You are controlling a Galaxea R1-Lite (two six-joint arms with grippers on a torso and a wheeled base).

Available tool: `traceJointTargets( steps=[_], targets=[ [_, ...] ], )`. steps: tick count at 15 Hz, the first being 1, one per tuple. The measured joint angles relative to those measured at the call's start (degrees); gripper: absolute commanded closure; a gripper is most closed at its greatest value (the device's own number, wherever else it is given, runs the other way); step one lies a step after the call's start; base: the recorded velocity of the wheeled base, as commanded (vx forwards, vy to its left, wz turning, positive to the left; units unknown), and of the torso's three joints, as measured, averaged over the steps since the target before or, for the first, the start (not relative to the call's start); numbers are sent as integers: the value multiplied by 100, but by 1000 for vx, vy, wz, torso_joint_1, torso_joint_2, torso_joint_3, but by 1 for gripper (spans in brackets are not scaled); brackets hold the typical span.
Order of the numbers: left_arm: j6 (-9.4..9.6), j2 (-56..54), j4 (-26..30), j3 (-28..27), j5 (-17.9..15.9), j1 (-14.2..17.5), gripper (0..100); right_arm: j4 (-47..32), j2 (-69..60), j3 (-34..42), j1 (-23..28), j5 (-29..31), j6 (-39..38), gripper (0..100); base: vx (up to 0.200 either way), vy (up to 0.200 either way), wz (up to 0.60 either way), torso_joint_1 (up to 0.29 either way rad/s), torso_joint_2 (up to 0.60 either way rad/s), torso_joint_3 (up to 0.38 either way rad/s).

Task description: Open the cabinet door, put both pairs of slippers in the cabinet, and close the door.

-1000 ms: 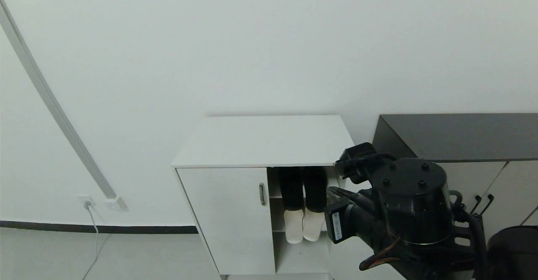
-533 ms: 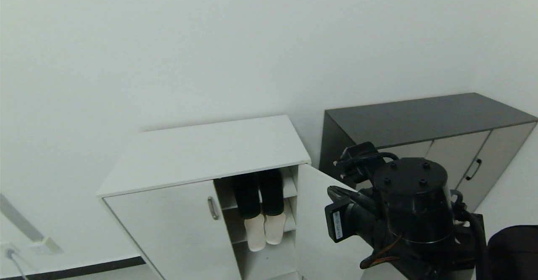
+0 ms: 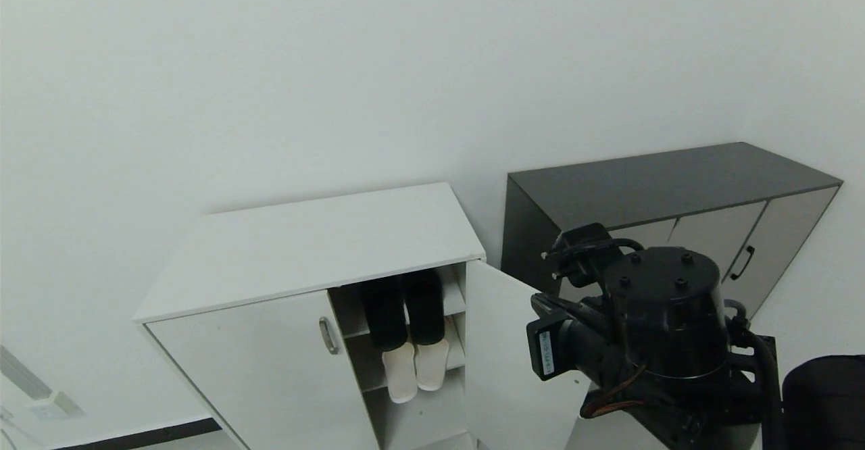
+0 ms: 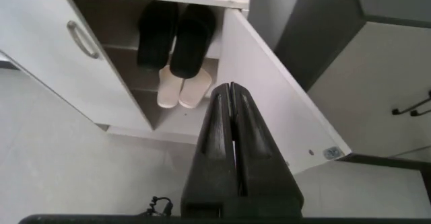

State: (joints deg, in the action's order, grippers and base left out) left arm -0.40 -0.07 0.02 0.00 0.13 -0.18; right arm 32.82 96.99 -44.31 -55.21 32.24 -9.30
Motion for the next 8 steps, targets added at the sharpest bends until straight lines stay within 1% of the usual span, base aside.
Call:
traceJointTargets(
  steps=[4,6,8],
  targets=[
    [2,0,-2,0,2,0,100,11,4,2,6,5,28,100,-200,0,0,-6,0,4],
    [-2,0,-2,0,2,7,100,2,11,-4,212,5,116,100,0,0,0,0,0,0],
    [-2,0,-2,0,2,0,100,11,69,-78,631,-132,145,100,0,0,0,0,0,0]
  ],
)
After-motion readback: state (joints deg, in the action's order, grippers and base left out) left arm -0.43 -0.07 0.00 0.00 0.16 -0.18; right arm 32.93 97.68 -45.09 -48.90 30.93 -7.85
